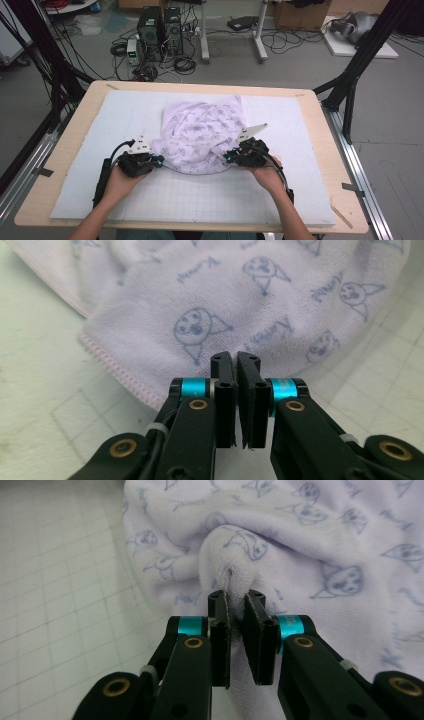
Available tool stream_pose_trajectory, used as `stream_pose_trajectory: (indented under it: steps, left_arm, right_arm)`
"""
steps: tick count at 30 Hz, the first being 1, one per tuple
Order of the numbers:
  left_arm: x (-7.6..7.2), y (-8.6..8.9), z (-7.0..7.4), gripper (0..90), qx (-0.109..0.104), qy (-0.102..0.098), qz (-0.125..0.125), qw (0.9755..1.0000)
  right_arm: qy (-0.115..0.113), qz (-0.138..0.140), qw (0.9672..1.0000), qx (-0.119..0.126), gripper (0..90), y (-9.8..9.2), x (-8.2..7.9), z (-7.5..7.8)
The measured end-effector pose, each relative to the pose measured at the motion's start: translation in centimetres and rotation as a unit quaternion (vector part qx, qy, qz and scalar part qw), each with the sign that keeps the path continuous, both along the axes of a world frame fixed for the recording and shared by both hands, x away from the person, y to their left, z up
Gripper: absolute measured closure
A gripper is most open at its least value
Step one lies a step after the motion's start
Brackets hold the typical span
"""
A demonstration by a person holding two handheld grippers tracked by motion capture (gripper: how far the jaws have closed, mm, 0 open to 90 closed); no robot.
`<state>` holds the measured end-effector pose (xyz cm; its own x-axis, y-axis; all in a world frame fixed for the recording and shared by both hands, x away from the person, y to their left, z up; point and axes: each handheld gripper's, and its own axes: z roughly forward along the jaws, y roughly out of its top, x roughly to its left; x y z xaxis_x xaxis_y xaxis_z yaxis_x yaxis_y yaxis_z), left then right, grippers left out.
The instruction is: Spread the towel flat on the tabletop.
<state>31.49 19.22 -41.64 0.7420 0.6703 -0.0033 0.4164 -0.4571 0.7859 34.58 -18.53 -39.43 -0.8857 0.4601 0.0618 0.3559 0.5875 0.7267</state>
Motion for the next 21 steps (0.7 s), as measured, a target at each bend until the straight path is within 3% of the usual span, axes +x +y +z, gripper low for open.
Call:
stream_pose_trajectory:
  steps: [1, 6, 9, 12, 14, 16, 21]
  left_arm:
    - [0.1, 0.2, 0.5, 86.1, -0.013, 0.001, 0.004, 0.9999]
    - [0.8, 0.5, 4.0, 86.2, -0.02, -0.028, 0.004, 0.9994]
    - [1.6, 0.9, 5.2, 86.2, -0.016, -0.033, 0.014, 0.9992]
    - [2.9, 1.2, 4.7, 86.2, -0.017, -0.019, 0.029, 0.9993]
    - [3.9, 1.0, 3.8, 86.2, 0.0, -0.005, 0.039, 0.9992]
    - [5.0, 0.9, 2.8, 86.2, 0.001, 0.014, 0.049, 0.9987]
    - [6.5, 0.1, 1.2, 84.3, 0.006, 0.035, 0.053, 0.998]
  right_arm:
    - [-0.006, -0.004, 1.0, 0.007, 82.6, -0.4, -0.1, 0.4]
    - [-0.018, -0.02, 0.9996, 0.014, 83.1, -1.7, -0.1, 2.6]
    - [-0.023, -0.034, 0.9991, 0.008, 83.3, -2.3, 0.5, 3.5]
    - [-0.005, -0.056, 0.9984, -0.003, 83.5, -3.0, 1.8, 2.8]
    - [0.008, -0.063, 0.9978, -0.015, 84.4, -3.1, 2.7, 1.7]
    - [0.013, -0.075, 0.9967, -0.027, 84.5, -3.1, 3.4, 0.7]
    - [0.031, -0.087, 0.9953, -0.03, 84.4, -3.1, 4.4, -0.8]
